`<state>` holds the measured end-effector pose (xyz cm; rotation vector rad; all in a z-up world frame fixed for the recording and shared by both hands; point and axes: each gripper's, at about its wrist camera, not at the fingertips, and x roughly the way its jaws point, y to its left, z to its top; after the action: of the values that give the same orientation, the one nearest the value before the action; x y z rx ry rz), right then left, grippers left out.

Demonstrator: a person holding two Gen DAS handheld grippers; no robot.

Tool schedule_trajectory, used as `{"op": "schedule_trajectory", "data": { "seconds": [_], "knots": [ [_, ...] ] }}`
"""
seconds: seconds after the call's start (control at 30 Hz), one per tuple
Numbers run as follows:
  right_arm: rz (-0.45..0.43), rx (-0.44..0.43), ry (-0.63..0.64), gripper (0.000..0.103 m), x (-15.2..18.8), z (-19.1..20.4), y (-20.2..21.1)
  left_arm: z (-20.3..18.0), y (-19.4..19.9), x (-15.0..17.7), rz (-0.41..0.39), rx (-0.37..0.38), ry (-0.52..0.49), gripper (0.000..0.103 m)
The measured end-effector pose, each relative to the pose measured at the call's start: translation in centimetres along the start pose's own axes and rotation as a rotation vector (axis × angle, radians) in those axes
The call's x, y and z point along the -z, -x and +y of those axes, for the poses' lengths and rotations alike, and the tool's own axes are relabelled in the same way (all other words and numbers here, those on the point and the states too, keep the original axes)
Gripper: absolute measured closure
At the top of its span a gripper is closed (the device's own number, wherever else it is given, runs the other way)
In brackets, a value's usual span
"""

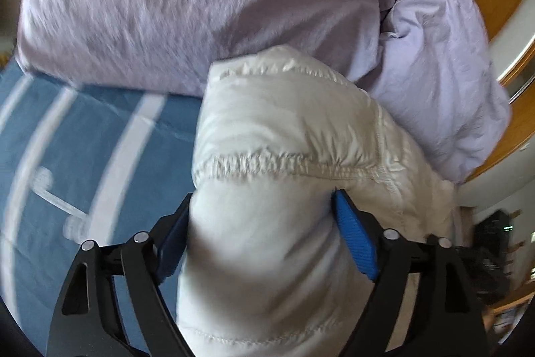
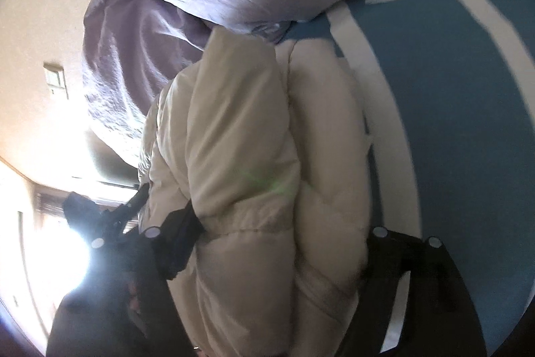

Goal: Fold large clothes

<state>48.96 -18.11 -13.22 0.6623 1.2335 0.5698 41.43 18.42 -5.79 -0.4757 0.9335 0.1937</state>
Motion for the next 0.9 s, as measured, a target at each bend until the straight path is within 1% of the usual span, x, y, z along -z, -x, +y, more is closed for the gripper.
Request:
{"op": "schedule_trajectory", "data": {
  "seconds": [0.07,0.13,0.17,0.23,0.27,0.37,0.43,0.5,0.57,0.6,0.67,0.73,0.77,0.83,0.9],
  "knots": [
    [-0.021,0.046,0.034,0.027,0.0,0.6,0.6,-0.8,0.8,-0.2,-0.048,-0.071,-0.064,0.018],
    [-0.048,0.083,0.052,0.024,-0.1,0.9,1.3,-2.2,1.6,-0.4,-0.105,-0.15,-0.145,0.014],
    [-0.066,0.104,0.055,0.022,-0.2,1.1,1.6,-2.7,1.9,-0.4,-0.124,-0.166,-0.169,0.013],
    [-0.136,0.162,0.074,0.019,-0.2,1.6,2.7,-3.9,2.5,-0.6,-0.165,-0.193,-0.22,0.009],
    [-0.172,0.185,0.082,0.019,-0.2,1.9,3.3,-4.2,2.7,-0.7,-0.176,-0.196,-0.233,0.009],
    [-0.245,0.259,0.122,0.019,-0.3,3.1,4.3,-4.8,2.3,-1.1,-0.172,-0.192,-0.244,0.009],
    [-0.293,0.304,0.181,0.019,-0.3,4.4,4.9,-5.2,1.3,-1.3,-0.154,-0.196,-0.241,0.009],
    [-0.325,0.342,0.247,0.021,-0.1,5.9,4.9,-5.1,0.7,-0.8,-0.133,-0.193,-0.238,0.009],
    [-0.346,0.385,0.334,0.03,0.3,7.6,4.4,-5.3,-0.3,-0.5,-0.104,-0.192,-0.238,0.009],
    [-0.349,0.409,0.387,0.033,0.5,8.6,3.9,-5.3,-0.7,-0.3,-0.097,-0.193,-0.237,0.009],
    [-0.349,0.437,0.457,0.043,0.7,9.9,2.9,-5.3,-1.3,0.3,-0.1,-0.195,-0.238,0.008],
    [-0.343,0.456,0.503,0.048,1.0,10.6,1.9,-5.4,-1.8,0.8,-0.106,-0.219,-0.25,0.007],
    [-0.334,0.461,0.513,0.05,1.0,10.7,1.3,-5.4,-2.0,1.0,-0.109,-0.226,-0.261,0.007],
    [-0.318,0.477,0.519,0.05,1.1,10.8,0.2,-5.5,-2.3,1.4,-0.114,-0.232,-0.272,0.007],
    [-0.321,0.5,0.531,0.05,1.3,10.8,-0.5,-5.4,-2.5,1.5,-0.117,-0.231,-0.276,0.007]
  ]
}}
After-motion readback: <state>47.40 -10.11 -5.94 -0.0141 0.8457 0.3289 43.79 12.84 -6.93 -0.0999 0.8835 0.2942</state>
